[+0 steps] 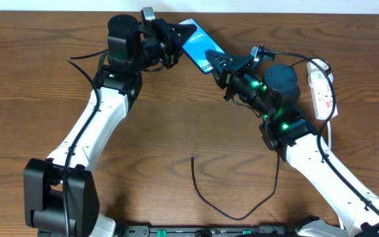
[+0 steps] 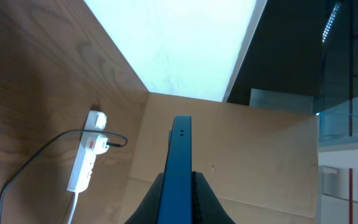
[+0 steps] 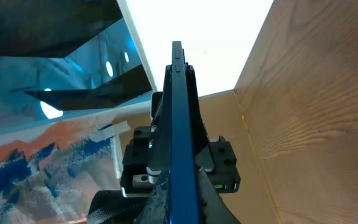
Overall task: Plug charger to phone and switch on socket
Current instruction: 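Regrasp the phone's side edge with the left gripper, then open the right gripper and move the phone to the upper left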
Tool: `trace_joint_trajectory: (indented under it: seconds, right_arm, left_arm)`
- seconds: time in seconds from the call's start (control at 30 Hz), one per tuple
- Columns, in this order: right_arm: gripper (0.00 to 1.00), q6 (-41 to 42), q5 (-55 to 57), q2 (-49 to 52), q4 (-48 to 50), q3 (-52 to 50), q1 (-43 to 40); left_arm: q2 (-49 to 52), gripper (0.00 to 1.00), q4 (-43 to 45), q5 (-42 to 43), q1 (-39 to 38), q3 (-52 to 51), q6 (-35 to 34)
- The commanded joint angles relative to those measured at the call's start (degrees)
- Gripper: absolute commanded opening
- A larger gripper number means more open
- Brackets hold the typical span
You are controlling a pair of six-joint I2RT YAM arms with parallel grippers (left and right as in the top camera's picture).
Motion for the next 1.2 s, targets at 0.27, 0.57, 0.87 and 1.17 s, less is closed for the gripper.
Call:
trace_joint_trajectory:
  seconds: [0.27, 0.57, 0.87, 1.17]
  right_arm:
    - [0.6, -1.77, -0.39, -0.37, 0.68, 0.76, 0.48]
    - [0.99, -1.77, -0.37, -0.37, 0.7, 0.76, 0.46]
    - [0.99, -3.08, -0.44, -0.37, 0.63, 0.76, 0.42]
    - [0.99, -9.14, -0.37, -0.37, 0.48, 0.76, 0.37]
  left_arm:
    - [-0.9, 0.07, -0.02, 0.2, -0.02, 1.33, 1.88]
    - [-0.9, 0.07, -0.02, -0.44, 0.22, 1.33, 1.9]
    - [-0.9, 0.07, -0.04, 0.94, 6.43, 1.33, 1.97]
    - [-0.9, 0.07, -0.04, 14.47, 18.08, 1.33, 2.4]
